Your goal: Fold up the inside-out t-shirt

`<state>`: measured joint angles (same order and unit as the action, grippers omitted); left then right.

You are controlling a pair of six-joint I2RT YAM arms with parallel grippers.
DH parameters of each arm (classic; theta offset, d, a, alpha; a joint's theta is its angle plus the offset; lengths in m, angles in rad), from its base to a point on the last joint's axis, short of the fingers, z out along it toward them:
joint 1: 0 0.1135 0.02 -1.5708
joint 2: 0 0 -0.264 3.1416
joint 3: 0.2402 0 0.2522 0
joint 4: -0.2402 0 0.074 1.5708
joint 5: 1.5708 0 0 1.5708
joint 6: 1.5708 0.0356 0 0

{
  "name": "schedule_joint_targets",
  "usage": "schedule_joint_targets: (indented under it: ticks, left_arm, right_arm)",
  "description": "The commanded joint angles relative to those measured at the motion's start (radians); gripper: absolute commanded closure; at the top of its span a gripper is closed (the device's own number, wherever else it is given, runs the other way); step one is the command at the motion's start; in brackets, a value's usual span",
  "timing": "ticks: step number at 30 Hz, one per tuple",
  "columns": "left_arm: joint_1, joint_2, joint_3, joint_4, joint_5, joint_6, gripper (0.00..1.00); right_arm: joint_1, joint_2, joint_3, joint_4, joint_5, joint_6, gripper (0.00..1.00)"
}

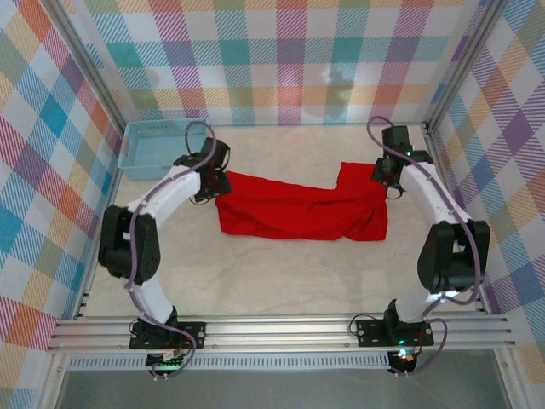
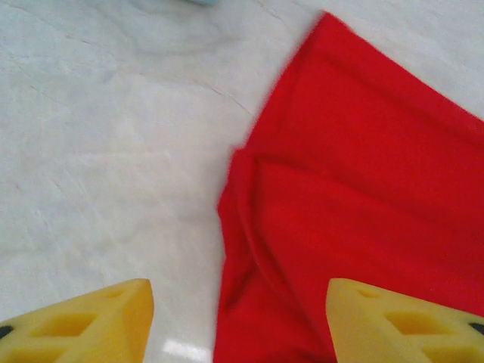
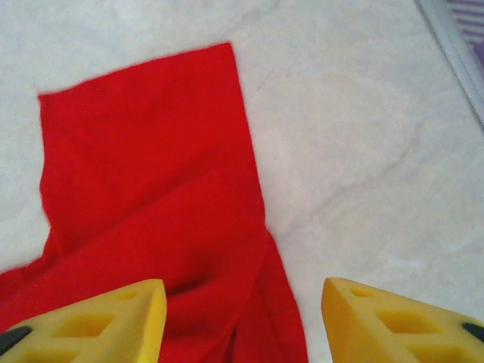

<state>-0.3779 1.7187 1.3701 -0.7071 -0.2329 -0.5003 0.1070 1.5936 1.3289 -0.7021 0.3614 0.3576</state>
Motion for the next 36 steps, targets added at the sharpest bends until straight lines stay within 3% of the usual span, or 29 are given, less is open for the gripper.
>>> schedule_joint_targets:
  ticks: [1,4,7,12,21,31,36]
  left_arm:
    - [-0.154,-0.132,-0.055,0.057,-0.01,0.026,0.35]
    - [-0.277,-0.081,-0.042,0.159,0.089,0.076,0.36]
    - [-0.32,0.0,-0.015,0.22,0.165,0.062,0.36]
    - [-0.32,0.045,-0.066,0.369,0.236,-0.002,0.35]
    - [-0.32,0.095,-0.092,0.405,0.233,-0.019,0.31]
    - [-0.323,0.175,-0.03,0.393,0.262,-0.021,0.3]
    - [-0.326,0.18,-0.023,0.387,0.258,-0.029,0.3]
  right_arm:
    - [0.1,-0.103,-0.081,-0.006,-0.081,0.019,0.44]
    - [0.153,-0.1,-0.148,0.075,-0.272,0.079,0.48]
    - [0.188,-0.03,-0.145,0.139,-0.358,0.119,0.52]
    - [0.218,0.113,-0.094,0.169,-0.394,0.162,0.52]
    - [0.256,0.252,-0.051,0.19,-0.384,0.203,0.5]
    - [0.256,0.213,-0.116,0.237,-0.345,0.194,0.92]
    - [0.261,0.164,-0.155,0.251,-0.35,0.203,0.99]
